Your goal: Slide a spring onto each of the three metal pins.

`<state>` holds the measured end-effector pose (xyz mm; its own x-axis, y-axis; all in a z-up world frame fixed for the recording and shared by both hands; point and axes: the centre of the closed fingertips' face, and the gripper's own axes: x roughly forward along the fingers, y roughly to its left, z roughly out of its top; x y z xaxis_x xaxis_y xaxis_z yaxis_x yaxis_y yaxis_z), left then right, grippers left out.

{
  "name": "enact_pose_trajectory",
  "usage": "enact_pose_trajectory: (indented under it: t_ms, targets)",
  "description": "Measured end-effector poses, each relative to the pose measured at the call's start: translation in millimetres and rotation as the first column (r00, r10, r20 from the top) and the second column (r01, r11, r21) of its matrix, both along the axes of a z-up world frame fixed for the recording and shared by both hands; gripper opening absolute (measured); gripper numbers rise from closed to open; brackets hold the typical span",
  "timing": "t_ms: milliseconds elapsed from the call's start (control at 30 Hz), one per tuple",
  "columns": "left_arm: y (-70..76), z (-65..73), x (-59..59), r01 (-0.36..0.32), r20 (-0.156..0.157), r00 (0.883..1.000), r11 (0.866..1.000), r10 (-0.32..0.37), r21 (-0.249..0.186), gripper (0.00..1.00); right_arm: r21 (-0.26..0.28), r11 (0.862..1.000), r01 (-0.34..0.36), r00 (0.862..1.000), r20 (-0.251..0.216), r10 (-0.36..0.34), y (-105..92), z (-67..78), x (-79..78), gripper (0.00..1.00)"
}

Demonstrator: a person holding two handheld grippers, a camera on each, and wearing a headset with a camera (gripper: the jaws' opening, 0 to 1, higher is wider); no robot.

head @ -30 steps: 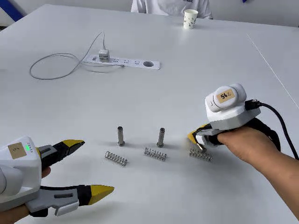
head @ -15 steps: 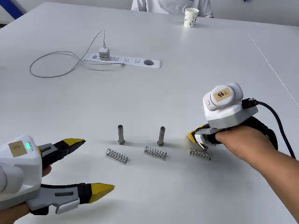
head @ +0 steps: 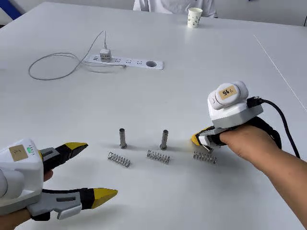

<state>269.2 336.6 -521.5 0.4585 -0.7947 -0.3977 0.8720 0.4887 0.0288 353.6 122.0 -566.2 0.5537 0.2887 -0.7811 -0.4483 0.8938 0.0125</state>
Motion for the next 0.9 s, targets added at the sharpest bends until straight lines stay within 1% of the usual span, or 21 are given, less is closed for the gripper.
enact_pose_trajectory:
  t_ms: [33,100,167,267,367,500,700,900]
  targets:
    - [-0.5,0.2,0.0,0.001,0.001,1.0,1.0,-0.001,0.0,0.77,0.004,1.0,0.006,1.0,0.008,-0.006,0.9,0.8,0.0,0.08]
    - [-0.7,0.7,0.1,0.0,0.002,1.0,1.0,0.0,-0.001,0.77,0.003,1.0,0.007,1.0,0.008,-0.007,1.6,1.5,-1.0,0.08]
    - [-0.1,2.4,0.0,0.0,0.006,1.0,1.0,0.0,-0.003,0.77,0.003,1.0,0.007,1.0,0.013,-0.007,2.8,2.5,-3.6,0.09]
    - [2.0,5.6,0.6,-0.008,0.01,1.0,1.0,0.008,-0.007,0.77,0.017,1.0,0.012,1.0,0.011,-0.012,3.7,4.3,-8.7,0.09]
    - [4.1,4.6,1.5,-0.015,0.007,1.0,1.0,0.015,-0.008,0.77,0.027,1.0,0.013,0.999,0.03,-0.014,3.4,12.8,-9.6,0.09]
    - [2.2,3.8,1.4,-0.01,0.007,1.0,1.0,0.01,-0.005,0.77,0.038,0.999,0.013,0.999,0.051,-0.015,3.6,22.9,-12.3,0.09]
    - [-2.1,7.6,1.9,-0.001,0.016,1.0,1.0,0.001,-0.008,0.77,0.046,0.999,0.016,0.997,0.076,-0.019,2.2,31.3,-17.2,0.09]
    - [-0.2,8.6,1.2,-0.001,0.02,1.0,1.0,0.001,-0.005,0.77,0.053,0.998,0.022,0.996,0.09,-0.027,0.4,36.4,-20.4,0.09]
